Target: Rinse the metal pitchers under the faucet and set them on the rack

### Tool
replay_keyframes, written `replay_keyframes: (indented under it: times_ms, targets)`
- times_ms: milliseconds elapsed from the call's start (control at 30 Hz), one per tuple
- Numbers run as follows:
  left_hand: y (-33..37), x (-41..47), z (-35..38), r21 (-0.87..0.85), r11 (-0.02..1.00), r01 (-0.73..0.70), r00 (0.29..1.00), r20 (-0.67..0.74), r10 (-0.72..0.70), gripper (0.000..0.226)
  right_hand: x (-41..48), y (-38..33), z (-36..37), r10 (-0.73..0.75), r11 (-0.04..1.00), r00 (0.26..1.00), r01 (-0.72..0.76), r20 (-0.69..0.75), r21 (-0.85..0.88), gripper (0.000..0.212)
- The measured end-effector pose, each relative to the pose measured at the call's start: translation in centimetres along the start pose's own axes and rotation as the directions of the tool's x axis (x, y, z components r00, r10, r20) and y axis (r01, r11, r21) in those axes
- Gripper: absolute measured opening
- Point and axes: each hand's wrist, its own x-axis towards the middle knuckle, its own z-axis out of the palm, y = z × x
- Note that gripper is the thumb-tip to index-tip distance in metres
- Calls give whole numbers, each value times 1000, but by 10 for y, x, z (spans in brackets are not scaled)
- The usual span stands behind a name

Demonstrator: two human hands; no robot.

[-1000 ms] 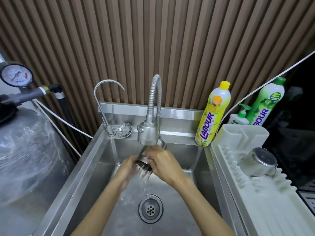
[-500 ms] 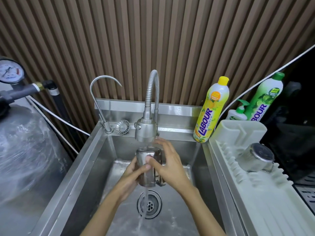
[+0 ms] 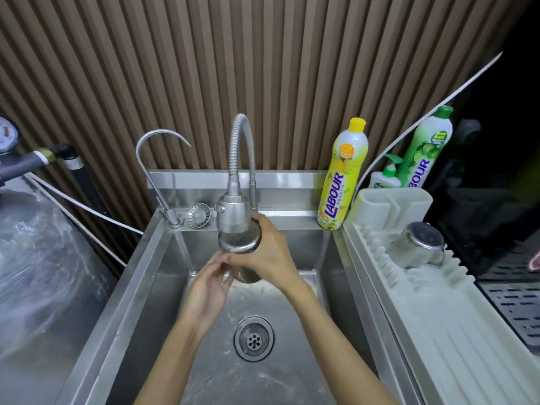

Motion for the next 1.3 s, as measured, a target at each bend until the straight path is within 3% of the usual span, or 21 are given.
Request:
replay_keyframes:
  times_ms: [100,233,367,567,767,1000,1167,1300]
  targets:
    - [-4,1,21,116,992,38,997,-69,-30,27,-8,15,-19,48,997,997,-43,-68,66,86]
    - [-28,7,72,412,909,57,997,16,-70,17,-28,39,-64,127,992,954,-120,-271,43,88]
    - [-61,18,133,561,823,85,984,83,-158,14,-50,64,-129,168,978,857,-206,-487,-26,89]
    - [-116,13,222,583,809,78,905,300,-303,18,-84,107,-214,287,936,684,-350,-671,43,80]
    - [-162,13,260,572,819,53,853,400,-335,40,-86,148,-240,366,869,627,-494,-687,12,80]
    - [-185,23,255,638,768,50,846,382,-372,37,-79,175,-223,407,827,592,-562,-696,5,74]
    - [-198,30,247,731,679,-70,832,418,-364,32,-79,177,-210,405,747,564,-658,-720,-96,67]
    - [-195,35,241,756,644,-116,821,438,-365,35,-79,173,-213,490,756,613,-653,-620,-48,78]
